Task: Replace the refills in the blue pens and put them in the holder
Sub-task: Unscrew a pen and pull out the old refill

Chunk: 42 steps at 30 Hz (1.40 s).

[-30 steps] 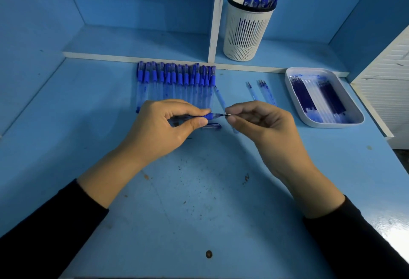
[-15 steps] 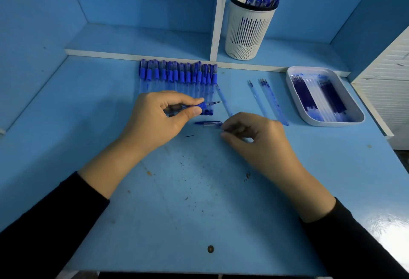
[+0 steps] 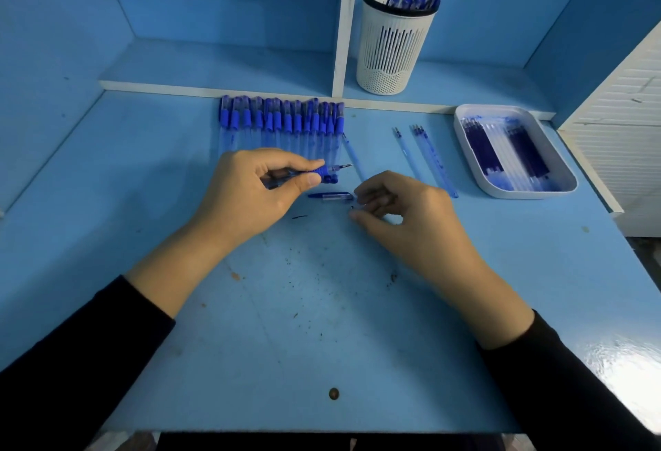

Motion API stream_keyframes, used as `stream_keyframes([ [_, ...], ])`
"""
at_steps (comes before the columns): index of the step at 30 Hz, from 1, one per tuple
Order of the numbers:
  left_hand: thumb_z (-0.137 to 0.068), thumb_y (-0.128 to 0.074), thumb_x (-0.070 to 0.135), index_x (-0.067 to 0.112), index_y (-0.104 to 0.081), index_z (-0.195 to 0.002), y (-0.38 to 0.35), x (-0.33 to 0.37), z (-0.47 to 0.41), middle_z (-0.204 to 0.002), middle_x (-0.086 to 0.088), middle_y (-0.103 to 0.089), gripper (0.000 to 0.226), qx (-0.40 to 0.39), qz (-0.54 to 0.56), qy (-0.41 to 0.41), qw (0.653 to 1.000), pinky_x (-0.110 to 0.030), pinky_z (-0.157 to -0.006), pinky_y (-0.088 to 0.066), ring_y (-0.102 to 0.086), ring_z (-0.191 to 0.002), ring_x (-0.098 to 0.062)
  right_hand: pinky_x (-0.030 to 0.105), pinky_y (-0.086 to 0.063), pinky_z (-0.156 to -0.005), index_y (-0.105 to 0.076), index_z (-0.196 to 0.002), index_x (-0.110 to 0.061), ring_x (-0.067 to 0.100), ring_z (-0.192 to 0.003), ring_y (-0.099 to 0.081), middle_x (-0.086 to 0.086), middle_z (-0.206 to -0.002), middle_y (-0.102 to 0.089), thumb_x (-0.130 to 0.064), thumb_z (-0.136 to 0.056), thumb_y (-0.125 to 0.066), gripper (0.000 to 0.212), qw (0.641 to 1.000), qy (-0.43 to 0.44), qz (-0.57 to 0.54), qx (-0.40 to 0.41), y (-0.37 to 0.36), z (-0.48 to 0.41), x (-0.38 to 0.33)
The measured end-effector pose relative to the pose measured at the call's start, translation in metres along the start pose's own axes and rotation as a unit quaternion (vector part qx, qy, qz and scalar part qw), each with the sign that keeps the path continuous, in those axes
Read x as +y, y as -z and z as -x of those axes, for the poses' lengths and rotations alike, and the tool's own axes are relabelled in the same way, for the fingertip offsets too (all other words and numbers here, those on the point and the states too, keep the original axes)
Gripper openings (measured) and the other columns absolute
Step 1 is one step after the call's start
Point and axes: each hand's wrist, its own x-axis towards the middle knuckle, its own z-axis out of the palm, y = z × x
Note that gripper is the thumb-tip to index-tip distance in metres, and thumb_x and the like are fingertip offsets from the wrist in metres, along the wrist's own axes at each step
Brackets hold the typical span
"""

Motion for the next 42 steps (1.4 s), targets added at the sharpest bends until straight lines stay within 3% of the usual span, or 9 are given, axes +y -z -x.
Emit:
stream_keyframes([
  [9, -0.082, -0.078, 0.013, 0.012, -0.077, -0.098, -0.005, 0.005, 0.003, -0.094, 0.011, -0.074, 0.017, -0.017, 0.009, -0.015, 1.000, -0.012, -0.075, -0.051, -0.069, -0.080, -0.001, 0.019, -0.052, -0.078, -0.071, -0.101, -0.011, 0.011, -0.078, -0.068, 0.004, -0.087, -0.071, -0.012, -0.083, -0.075, 0.019, 0.986, -0.021, -0.156, 0.060, -0.001, -0.010, -0.004],
  [12, -0.082, -0.078, 0.010, 0.010, -0.077, -0.098, -0.008, 0.006, 0.004, -0.093, 0.013, -0.072, 0.017, -0.016, 0.013, -0.019, 1.000, -0.009, -0.074, -0.049, -0.067, -0.078, 0.004, 0.015, -0.048, -0.067, -0.072, -0.091, -0.009, 0.006, -0.068, -0.064, -0.003, -0.077, -0.070, -0.009, -0.084, -0.074, 0.007, 0.983, -0.021, -0.171, 0.063, -0.003, -0.012, -0.006],
  [15, -0.082, -0.077, 0.009, 0.011, -0.076, -0.097, -0.008, 0.006, 0.003, -0.096, 0.012, -0.073, 0.015, -0.013, 0.020, -0.015, 1.000, -0.008, -0.073, -0.048, -0.067, -0.078, 0.005, 0.023, -0.051, -0.065, -0.070, -0.084, -0.011, 0.008, -0.063, -0.063, -0.003, -0.070, -0.069, -0.007, -0.084, -0.073, 0.005, 0.980, -0.031, -0.183, 0.070, 0.001, -0.014, -0.002],
  [22, -0.084, -0.077, 0.017, 0.015, -0.077, -0.101, -0.014, 0.005, 0.004, -0.091, 0.007, -0.074, 0.017, 0.051, 0.007, -0.008, 0.999, -0.037, -0.067, -0.055, -0.067, -0.073, -0.011, 0.032, -0.055, -0.081, -0.061, -0.095, -0.004, 0.021, -0.079, -0.069, 0.012, -0.080, -0.070, 0.007, -0.091, -0.058, 0.012, 0.915, -0.027, -0.350, 0.199, 0.017, -0.019, 0.000],
  [25, -0.084, -0.075, 0.020, 0.020, -0.075, -0.102, -0.025, 0.012, 0.007, -0.089, 0.008, -0.074, 0.018, 0.078, 0.021, -0.011, 0.997, -0.039, -0.067, -0.054, -0.067, -0.072, -0.012, 0.023, -0.051, -0.081, -0.068, -0.094, -0.001, 0.011, -0.080, -0.064, 0.008, -0.086, -0.069, 0.008, -0.085, -0.065, 0.013, 0.906, -0.009, -0.334, 0.261, 0.007, -0.018, -0.006],
  [28, -0.084, -0.074, 0.021, 0.023, -0.074, -0.102, -0.031, 0.018, 0.008, -0.091, 0.010, -0.074, 0.018, 0.083, 0.037, -0.012, 0.996, -0.039, -0.067, -0.055, -0.069, -0.073, -0.014, 0.022, -0.051, -0.089, -0.072, -0.097, -0.002, 0.010, -0.095, -0.067, 0.005, -0.095, -0.072, 0.009, -0.081, -0.069, 0.019, 0.886, -0.018, -0.365, 0.287, 0.001, -0.017, -0.010],
  [32, -0.085, -0.076, 0.015, 0.020, -0.074, -0.105, -0.030, 0.021, 0.007, -0.094, 0.009, -0.074, 0.021, 0.077, 0.059, -0.002, 0.995, -0.030, -0.072, -0.058, -0.070, -0.076, -0.017, 0.028, -0.054, -0.091, -0.073, -0.097, 0.000, 0.017, -0.104, -0.068, 0.004, -0.098, -0.075, 0.010, -0.080, -0.070, 0.020, 0.863, -0.057, -0.410, 0.289, 0.003, -0.022, -0.010],
  [38, -0.085, -0.075, 0.015, 0.022, -0.074, -0.107, -0.023, 0.015, 0.003, -0.094, 0.011, -0.074, 0.023, 0.083, 0.036, 0.009, 0.996, -0.017, -0.074, -0.053, -0.068, -0.076, -0.007, 0.024, -0.052, -0.080, -0.072, -0.098, -0.005, 0.017, -0.090, -0.068, 0.006, -0.093, -0.075, 0.005, -0.082, -0.069, 0.020, 0.830, -0.060, -0.475, 0.287, 0.023, -0.045, -0.008],
  [42, -0.087, -0.074, 0.014, 0.017, -0.075, -0.108, -0.011, 0.009, -0.005, -0.095, 0.009, -0.073, 0.022, 0.117, -0.002, -0.009, 0.993, -0.010, -0.073, -0.049, -0.063, -0.075, 0.002, 0.021, -0.051, -0.079, -0.072, -0.097, -0.010, 0.015, -0.087, -0.065, 0.006, -0.095, -0.074, 0.005, -0.083, -0.067, 0.020, 0.868, -0.081, -0.433, 0.230, 0.041, -0.073, 0.003],
])
